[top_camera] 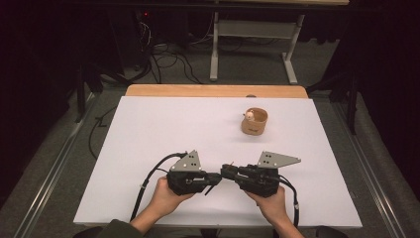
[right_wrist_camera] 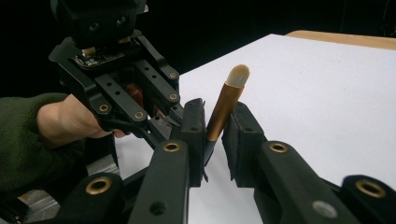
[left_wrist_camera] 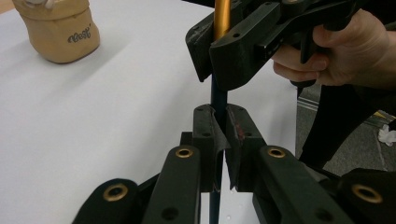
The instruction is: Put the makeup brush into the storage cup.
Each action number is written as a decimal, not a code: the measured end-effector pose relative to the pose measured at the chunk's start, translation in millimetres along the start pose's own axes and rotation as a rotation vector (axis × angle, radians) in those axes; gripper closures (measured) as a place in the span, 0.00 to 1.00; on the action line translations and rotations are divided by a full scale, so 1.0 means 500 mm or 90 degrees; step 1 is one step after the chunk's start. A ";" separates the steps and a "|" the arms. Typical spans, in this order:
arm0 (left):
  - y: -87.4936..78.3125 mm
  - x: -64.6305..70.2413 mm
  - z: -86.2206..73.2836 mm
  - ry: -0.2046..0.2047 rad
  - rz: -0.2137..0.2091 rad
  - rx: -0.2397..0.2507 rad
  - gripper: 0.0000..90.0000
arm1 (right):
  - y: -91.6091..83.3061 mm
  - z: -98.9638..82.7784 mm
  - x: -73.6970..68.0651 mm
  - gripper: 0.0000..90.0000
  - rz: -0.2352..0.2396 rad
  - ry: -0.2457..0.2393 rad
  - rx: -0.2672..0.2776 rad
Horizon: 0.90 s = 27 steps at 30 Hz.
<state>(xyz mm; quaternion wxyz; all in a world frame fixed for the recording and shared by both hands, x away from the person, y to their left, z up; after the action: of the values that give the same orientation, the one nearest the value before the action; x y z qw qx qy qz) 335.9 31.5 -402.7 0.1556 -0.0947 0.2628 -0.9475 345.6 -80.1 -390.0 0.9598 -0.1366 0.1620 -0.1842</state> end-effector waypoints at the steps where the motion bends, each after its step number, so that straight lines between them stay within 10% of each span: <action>1: 0.000 0.000 0.000 0.000 0.000 0.000 0.93 | 0.000 0.000 0.000 0.91 0.001 0.000 0.000; 15: -0.002 0.004 0.006 0.014 -0.003 0.014 0.91 | -0.003 0.007 -0.009 0.95 0.015 0.000 0.015; 27: 0.002 0.004 0.006 0.005 0.005 0.012 0.60 | -0.008 0.009 -0.008 0.95 0.010 -0.003 0.014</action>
<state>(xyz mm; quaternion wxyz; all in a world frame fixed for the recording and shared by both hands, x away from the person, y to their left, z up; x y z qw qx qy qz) 335.1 28.6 -400.4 0.1591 -0.0887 0.2546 -0.9498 342.4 -81.1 -383.6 0.9630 -0.1255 0.1587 -0.1782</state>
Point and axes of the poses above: each handheld gripper's, and its own axes: y roughly forward along the jaws, z roughly out of its top, x roughly to its right, the point moved 8 cm from there along y, roughly forward along the jaws, and after that the axes turned 2 degrees about -x, right-handed, at the moved point
